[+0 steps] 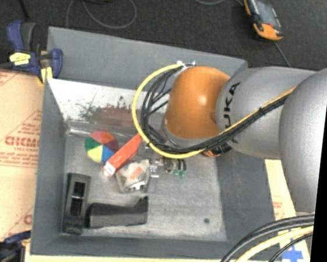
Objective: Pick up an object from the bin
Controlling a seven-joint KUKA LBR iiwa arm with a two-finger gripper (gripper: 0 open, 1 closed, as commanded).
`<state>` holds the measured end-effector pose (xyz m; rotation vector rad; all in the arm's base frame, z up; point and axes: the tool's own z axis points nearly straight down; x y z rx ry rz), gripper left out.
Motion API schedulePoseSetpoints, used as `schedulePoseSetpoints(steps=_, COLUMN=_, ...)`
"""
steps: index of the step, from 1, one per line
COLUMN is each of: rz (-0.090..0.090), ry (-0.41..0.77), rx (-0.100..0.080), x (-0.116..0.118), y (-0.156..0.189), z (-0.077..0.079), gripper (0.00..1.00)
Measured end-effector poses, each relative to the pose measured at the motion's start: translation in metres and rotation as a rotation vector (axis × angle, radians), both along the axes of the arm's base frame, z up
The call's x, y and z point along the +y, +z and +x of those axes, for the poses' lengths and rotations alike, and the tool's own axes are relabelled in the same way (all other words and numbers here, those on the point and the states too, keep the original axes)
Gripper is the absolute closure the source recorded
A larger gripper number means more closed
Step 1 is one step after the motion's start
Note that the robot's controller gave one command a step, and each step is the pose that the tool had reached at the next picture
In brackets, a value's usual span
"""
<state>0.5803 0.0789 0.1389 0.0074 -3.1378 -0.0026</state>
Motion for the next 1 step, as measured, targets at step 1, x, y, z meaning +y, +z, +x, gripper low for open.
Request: schedulePoseSetpoints(steps=1, rz=0.001, ry=-0.001, rx=-0.007, x=-0.0003, y=0.0047, z=0.0012, gripper=0.00)
